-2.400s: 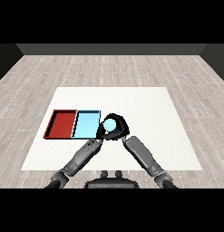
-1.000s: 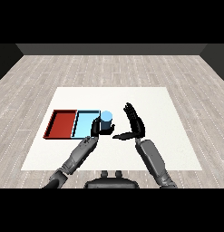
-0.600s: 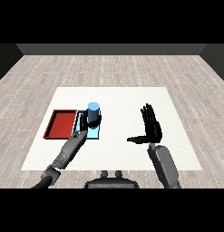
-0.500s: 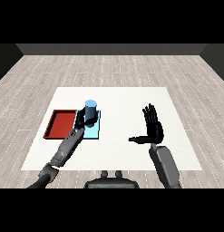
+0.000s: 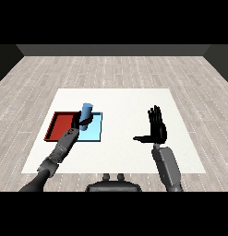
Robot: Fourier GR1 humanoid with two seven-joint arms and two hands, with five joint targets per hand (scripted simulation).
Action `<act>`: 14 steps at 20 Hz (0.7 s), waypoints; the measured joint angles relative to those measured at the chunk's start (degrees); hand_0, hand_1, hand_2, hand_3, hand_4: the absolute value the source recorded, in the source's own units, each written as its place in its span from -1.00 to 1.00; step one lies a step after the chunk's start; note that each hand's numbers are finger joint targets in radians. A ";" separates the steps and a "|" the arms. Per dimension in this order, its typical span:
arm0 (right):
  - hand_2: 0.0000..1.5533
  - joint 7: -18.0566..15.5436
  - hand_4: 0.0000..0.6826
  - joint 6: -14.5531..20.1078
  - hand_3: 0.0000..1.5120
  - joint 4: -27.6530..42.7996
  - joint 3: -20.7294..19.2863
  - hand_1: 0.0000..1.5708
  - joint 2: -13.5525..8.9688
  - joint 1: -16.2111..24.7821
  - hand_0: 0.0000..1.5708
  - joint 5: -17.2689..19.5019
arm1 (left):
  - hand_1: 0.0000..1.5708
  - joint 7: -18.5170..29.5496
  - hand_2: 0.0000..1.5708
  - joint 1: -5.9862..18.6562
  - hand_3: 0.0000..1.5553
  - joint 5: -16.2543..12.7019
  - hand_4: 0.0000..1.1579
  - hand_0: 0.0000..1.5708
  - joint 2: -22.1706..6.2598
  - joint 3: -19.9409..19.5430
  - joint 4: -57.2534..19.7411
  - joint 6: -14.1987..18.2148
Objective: Pick the blue can and put it in the blue box
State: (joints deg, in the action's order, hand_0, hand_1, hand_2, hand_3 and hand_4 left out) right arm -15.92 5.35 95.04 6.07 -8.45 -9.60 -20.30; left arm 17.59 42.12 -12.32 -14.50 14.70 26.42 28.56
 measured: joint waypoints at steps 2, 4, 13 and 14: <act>-1.00 0.53 -1.00 -0.30 -1.00 -0.62 -0.79 -1.00 0.06 -0.71 -1.00 -0.82 | 1.00 -0.70 0.99 1.98 0.88 1.01 0.78 1.00 0.85 -0.08 -5.05 -0.30; -1.00 -0.56 -1.00 -0.74 -1.00 -2.53 -1.01 -1.00 0.72 -0.88 -1.00 -0.92 | 1.00 -0.97 1.00 3.32 0.88 1.65 0.70 1.00 2.25 -0.41 -9.56 0.03; -1.00 -0.04 -1.00 -2.09 -1.00 -5.24 -4.11 -1.00 -0.33 -1.93 -1.00 -2.55 | -0.26 -0.70 -0.24 4.42 -0.34 -0.98 -0.07 -0.26 5.14 -5.91 -20.12 -0.11; -1.00 0.03 -1.00 -1.98 -1.00 -4.87 -4.05 -1.00 -0.04 -1.82 -1.00 -2.64 | -1.00 -1.65 -0.74 5.13 -1.00 -1.03 0.05 -1.00 5.12 -6.13 -20.93 -0.80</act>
State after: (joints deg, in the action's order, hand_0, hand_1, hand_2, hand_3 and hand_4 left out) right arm -15.89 3.37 90.17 2.02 -8.50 -11.42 -22.94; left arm 15.93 47.25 -13.35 -9.37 8.56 5.49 27.75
